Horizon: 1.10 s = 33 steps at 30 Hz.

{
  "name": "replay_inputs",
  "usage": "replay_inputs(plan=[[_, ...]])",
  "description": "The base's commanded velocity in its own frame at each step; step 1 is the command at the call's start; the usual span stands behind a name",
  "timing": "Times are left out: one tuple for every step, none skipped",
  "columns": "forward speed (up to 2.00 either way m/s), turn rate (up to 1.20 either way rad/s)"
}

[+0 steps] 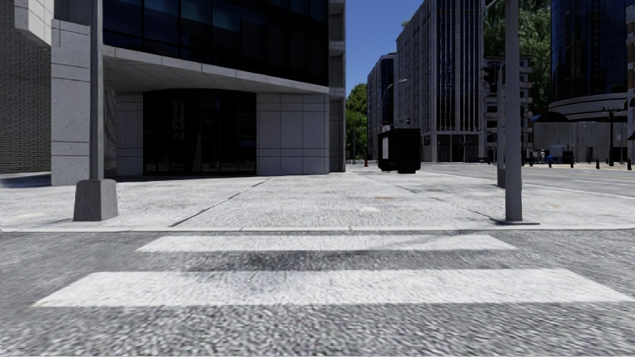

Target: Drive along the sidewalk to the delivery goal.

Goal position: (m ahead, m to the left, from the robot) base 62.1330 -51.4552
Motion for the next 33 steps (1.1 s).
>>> replay_inputs(plan=[[2.00,0.00],[2.00,0.00],[2.00,0.00],[2.00,0.00],[2.00,0.00],[2.00,0.00],[2.00,0.00],[2.00,0.00],[2.00,0.00],[2.00,0.00],[2.00,0.00],[2.00,0.00],[2.00,0.00],[2.00,0.00],[2.00,0.00],[2.00,0.00],[2.00,0.00],[2.00,0.00],[2.00,-0.02],[2.00,-0.02],[2.00,-0.08],[2.00,-0.21],[2.00,-0.38],[2.00,-0.38],[2.00,-0.47],[2.00,-0.52],[2.00,-0.53],[2.00,-0.53],[2.00,-0.53],[2.00,-0.53],[2.00,-0.53],[2.00,-0.53],[2.00,-0.47]])
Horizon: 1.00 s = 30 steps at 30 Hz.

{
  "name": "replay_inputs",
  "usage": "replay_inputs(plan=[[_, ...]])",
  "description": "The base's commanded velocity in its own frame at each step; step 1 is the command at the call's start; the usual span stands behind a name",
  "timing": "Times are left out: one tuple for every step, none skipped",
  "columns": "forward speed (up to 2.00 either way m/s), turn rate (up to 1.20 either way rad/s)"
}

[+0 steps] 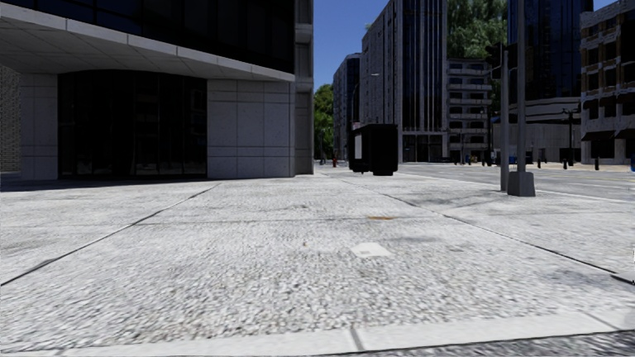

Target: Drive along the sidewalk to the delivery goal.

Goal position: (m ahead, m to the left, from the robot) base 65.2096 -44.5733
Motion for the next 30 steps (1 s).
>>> replay_inputs(plan=[[2.00,-0.37],[2.00,-0.28],[2.00,-0.28],[2.00,-0.21],[2.00,-0.12],[2.00,-0.02],[2.00,-0.02],[2.00,0.00],[2.00,0.00],[2.00,0.00],[2.00,0.00],[2.00,0.00],[2.00,0.00],[2.00,0.00],[2.00,0.00],[2.00,0.00],[2.00,0.00],[2.00,0.00],[2.00,0.00],[2.00,0.00],[2.00,0.00],[2.00,0.00],[2.00,0.00],[2.00,0.00],[2.00,-0.05],[2.00,-0.27],[2.00,-0.45],[2.00,-0.45],[2.00,-0.52],[2.00,-0.54]])
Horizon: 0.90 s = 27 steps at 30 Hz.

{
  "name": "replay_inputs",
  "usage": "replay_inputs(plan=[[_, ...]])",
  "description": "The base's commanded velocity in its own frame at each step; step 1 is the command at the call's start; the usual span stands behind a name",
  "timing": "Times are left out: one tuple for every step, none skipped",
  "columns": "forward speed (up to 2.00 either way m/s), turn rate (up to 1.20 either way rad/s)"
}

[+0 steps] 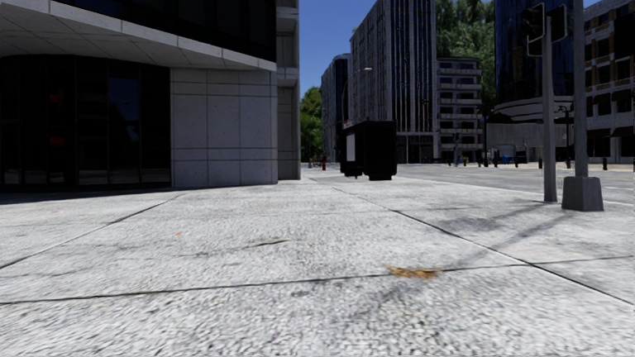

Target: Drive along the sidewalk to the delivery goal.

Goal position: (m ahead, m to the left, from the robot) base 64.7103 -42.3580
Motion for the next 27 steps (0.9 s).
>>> replay_inputs(plan=[[2.00,-0.37],[2.00,-0.37],[2.00,0.00],[2.00,0.00],[2.00,0.00],[2.00,0.00],[2.00,0.00],[2.00,0.00],[2.00,0.00],[2.00,0.00],[2.00,0.00],[2.00,0.00],[2.00,0.00],[2.00,0.00],[2.00,0.00],[2.00,0.00],[2.00,0.00],[2.00,0.00],[2.00,0.00],[2.00,0.00],[2.00,0.00],[2.00,0.00],[2.00,0.00],[2.00,0.00],[2.00,0.00],[2.00,0.00],[2.00,0.00]])
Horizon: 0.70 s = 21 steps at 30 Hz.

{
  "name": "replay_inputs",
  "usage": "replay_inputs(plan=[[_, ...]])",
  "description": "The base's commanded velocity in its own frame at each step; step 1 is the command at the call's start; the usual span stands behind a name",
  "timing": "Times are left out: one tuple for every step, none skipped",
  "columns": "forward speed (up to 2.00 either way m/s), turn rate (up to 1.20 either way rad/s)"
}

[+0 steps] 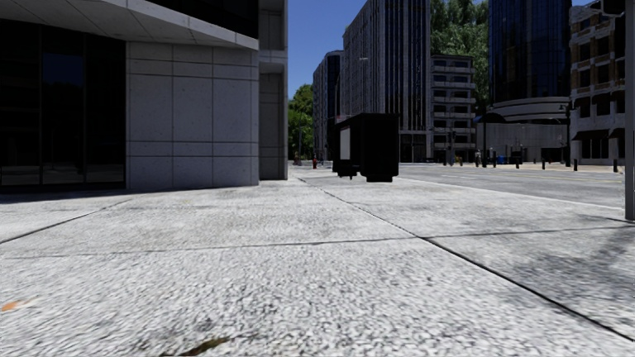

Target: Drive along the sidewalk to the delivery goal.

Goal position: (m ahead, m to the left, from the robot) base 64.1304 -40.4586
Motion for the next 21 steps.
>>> replay_inputs(plan=[[2.00,0.00],[2.00,0.00],[2.00,0.00],[2.00,0.00],[2.00,0.00],[2.00,0.00],[2.00,0.00],[2.00,0.00],[2.00,0.00],[2.00,0.00],[2.00,0.00],[2.00,0.00],[2.00,0.00],[2.00,0.00],[2.00,0.00],[2.00,0.00],[2.00,0.00],[2.00,0.00],[2.00,0.00],[2.00,0.00],[2.00,0.00]])
